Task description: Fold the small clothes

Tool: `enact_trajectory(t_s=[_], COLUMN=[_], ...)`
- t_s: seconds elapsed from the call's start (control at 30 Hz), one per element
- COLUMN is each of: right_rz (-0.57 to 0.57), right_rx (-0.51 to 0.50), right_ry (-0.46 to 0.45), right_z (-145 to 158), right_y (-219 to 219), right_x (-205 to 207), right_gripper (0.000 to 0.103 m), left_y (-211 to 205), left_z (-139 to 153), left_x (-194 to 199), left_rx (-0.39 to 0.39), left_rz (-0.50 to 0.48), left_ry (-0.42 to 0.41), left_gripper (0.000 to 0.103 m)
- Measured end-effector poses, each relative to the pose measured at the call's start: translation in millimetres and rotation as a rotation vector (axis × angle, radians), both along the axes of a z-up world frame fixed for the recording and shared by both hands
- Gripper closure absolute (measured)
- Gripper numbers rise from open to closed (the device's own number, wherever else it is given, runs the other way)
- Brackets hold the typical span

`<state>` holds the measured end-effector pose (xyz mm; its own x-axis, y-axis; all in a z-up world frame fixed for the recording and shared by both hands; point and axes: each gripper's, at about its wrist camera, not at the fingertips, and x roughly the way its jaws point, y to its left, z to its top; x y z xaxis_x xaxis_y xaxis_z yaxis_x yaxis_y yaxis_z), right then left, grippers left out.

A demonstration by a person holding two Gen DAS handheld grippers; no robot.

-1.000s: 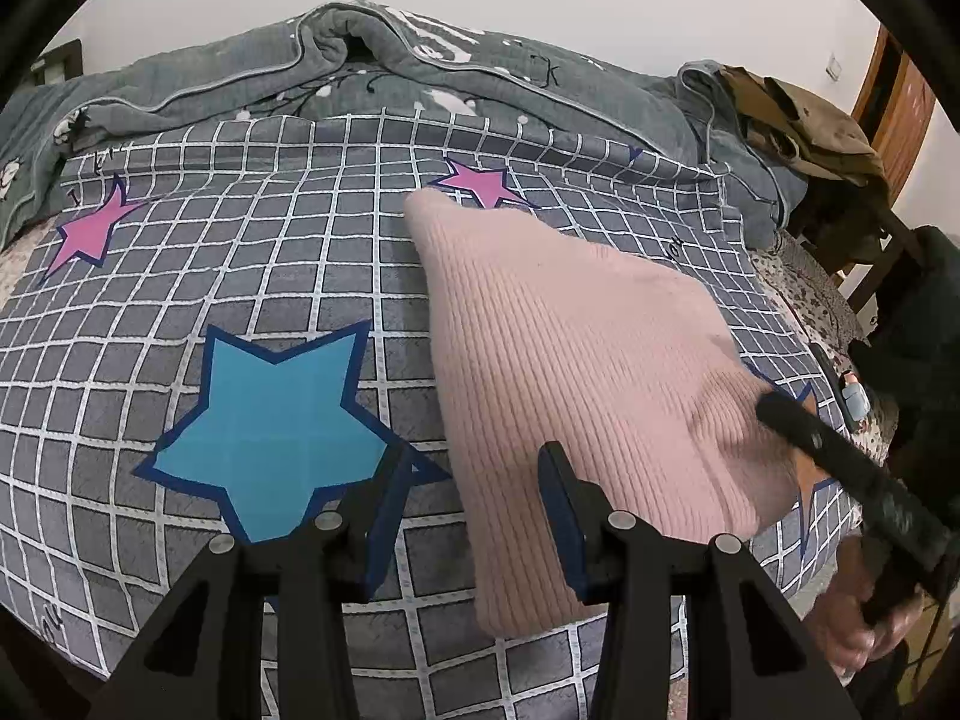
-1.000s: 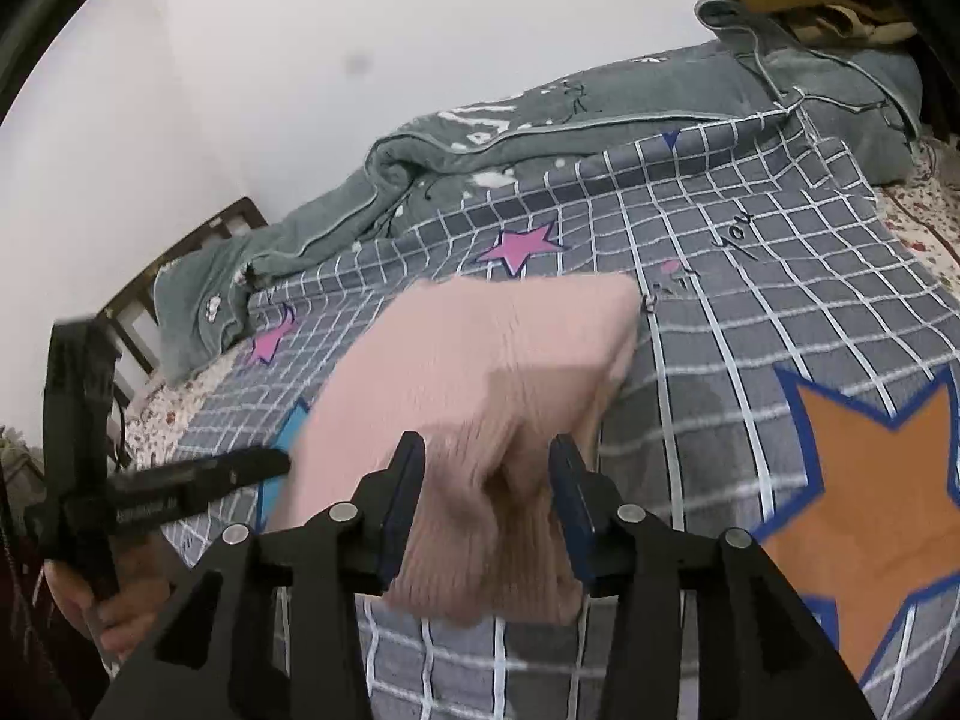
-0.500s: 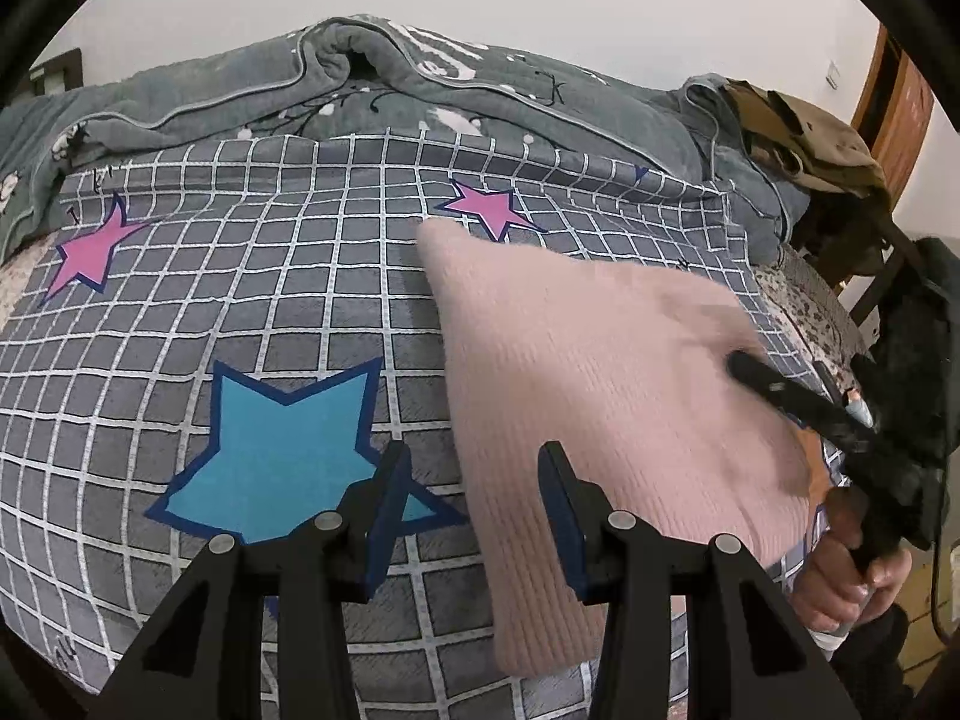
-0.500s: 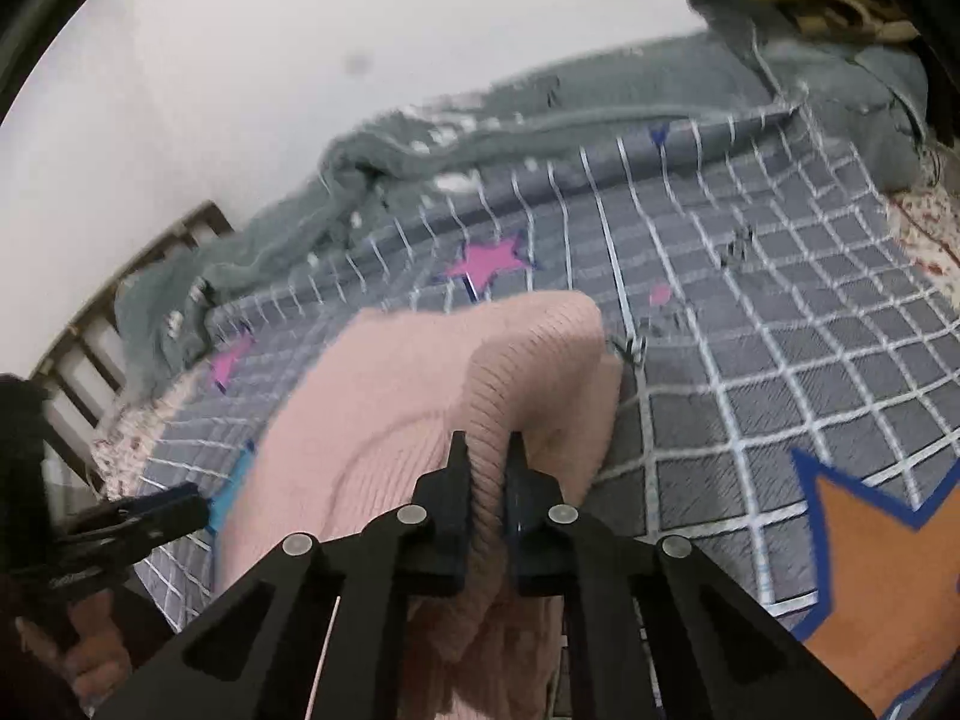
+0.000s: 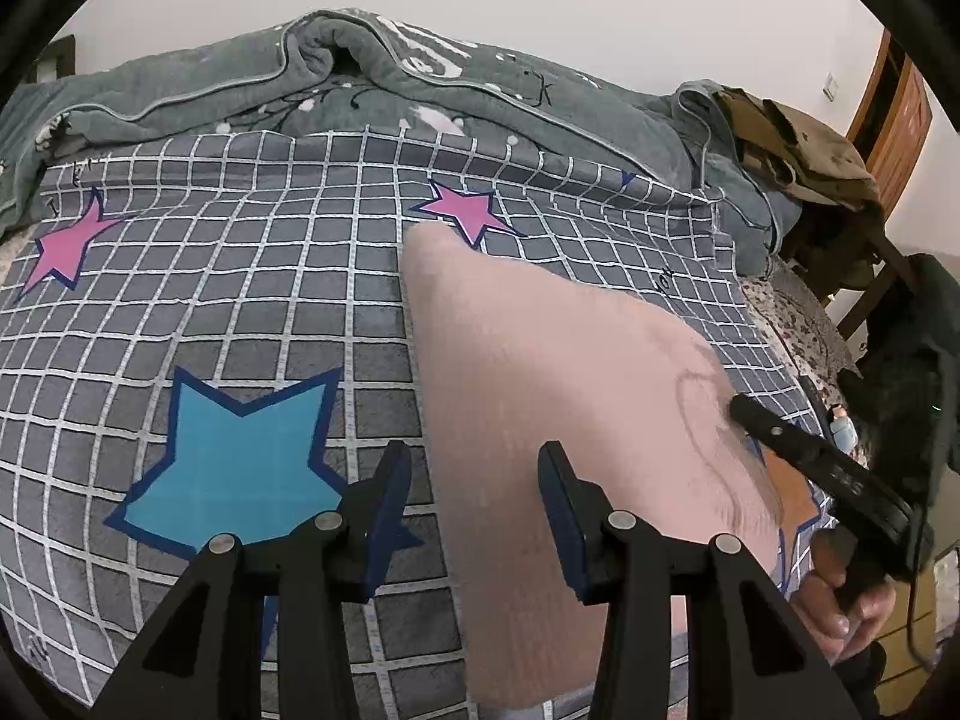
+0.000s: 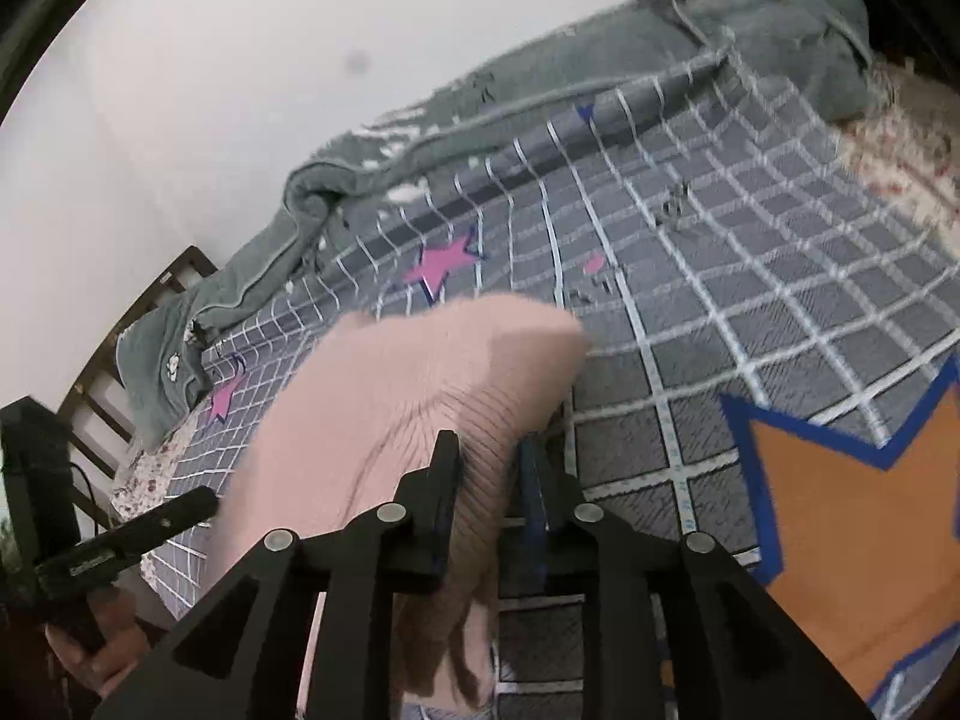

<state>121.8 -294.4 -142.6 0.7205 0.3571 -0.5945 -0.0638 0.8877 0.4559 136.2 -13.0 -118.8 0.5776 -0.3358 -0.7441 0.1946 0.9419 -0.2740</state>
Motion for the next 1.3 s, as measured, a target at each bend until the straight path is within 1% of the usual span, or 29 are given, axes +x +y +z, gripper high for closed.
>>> enact_trajectory(t_s=[0.07, 0.13, 0.2, 0.23, 0.3, 0.43, 0.5, 0.53, 0.57, 0.6, 0.67, 0.73, 0.8, 0.87, 0.93, 1.0, 1.07, 1.1, 1.17, 1.23, 1.3], right_rz=[0.032, 0.07, 0.084, 0.078, 0.064, 0.062, 0.065, 0.066, 0.064, 0.06, 0.061, 0.053, 0.051, 0.053, 0.062, 0.067, 0.063, 0.06, 0.058, 0.061, 0.063], right_rx=[-0.042, -0.087, -0.168, -0.208, -0.217, -0.232, -0.241, -0.243, -0.239, -0.23, -0.183, -0.125, -0.091, -0.091, -0.097, -0.086, -0.07, -0.062, -0.055, -0.055, -0.051], right_ry=[-0.033, -0.046, -0.041, -0.024, 0.001, 0.014, 0.02, 0.02, 0.024, 0.03, 0.046, 0.065, 0.079, 0.094, 0.11, 0.126, 0.141, 0.147, 0.163, 0.167, 0.172], right_z=[7, 7, 1, -5, -13, -18, -20, -20, -20, -19, -17, -16, -14, -15, -19, -23, -27, -29, -33, -36, -40], right_y=[11, 21, 32, 37, 37, 35, 35, 35, 33, 31, 23, 14, 12, 14, 17, 19, 19, 19, 20, 22, 24], right_x=[-6, -13, -16, -15, -16, -17, -16, -15, -15, -13, -9, -3, 3, 9, 16, 21, 27, 29, 36, 41, 45], right_gripper=[0.081, 0.08, 0.08, 0.08, 0.08, 0.08, 0.078, 0.075, 0.069, 0.066, 0.056, 0.051, 0.051, 0.047, 0.045, 0.043, 0.041, 0.041, 0.041, 0.041, 0.041], left_y=[-5, -10, -13, -14, -15, -17, -17, -17, -16, -13, -7, -1, 3, 5, 4, 3, 2, 2, 4, 5, 6], left_z=[-2, -4, -5, -6, -8, -13, -14, -14, -14, -14, -14, -14, -14, -15, -17, -20, -24, -26, -31, -37, -42], left_x=[2, 2, 3, 3, 3, 4, 5, 5, 5, 6, 10, 16, 25, 33, 42, 49, 56, 58, 64, 68, 72], left_rx=[0.016, 0.04, 0.057, 0.061, 0.055, 0.059, 0.064, 0.059, 0.05, 0.035, 0.003, -0.039, -0.077, -0.097, -0.118, -0.125, -0.126, -0.132, -0.158, -0.17, -0.188], left_rz=[0.002, 0.01, 0.015, 0.017, 0.011, 0.014, 0.017, 0.015, 0.011, 0.004, 0.001, -0.001, -0.004, -0.003, -0.019, -0.032, -0.035, -0.036, -0.044, -0.042, -0.044], left_ry=[0.003, 0.004, -0.002, -0.003, -0.001, 0.007, 0.008, 0.007, 0.005, 0.005, 0.016, 0.032, 0.051, 0.062, 0.079, 0.093, 0.098, 0.103, 0.116, 0.127, 0.141], left_gripper=[0.061, 0.061, 0.06, 0.058, 0.057, 0.055, 0.054, 0.054, 0.054, 0.054, 0.052, 0.052, 0.052, 0.052, 0.052, 0.05, 0.044, 0.044, 0.042, 0.037, 0.036])
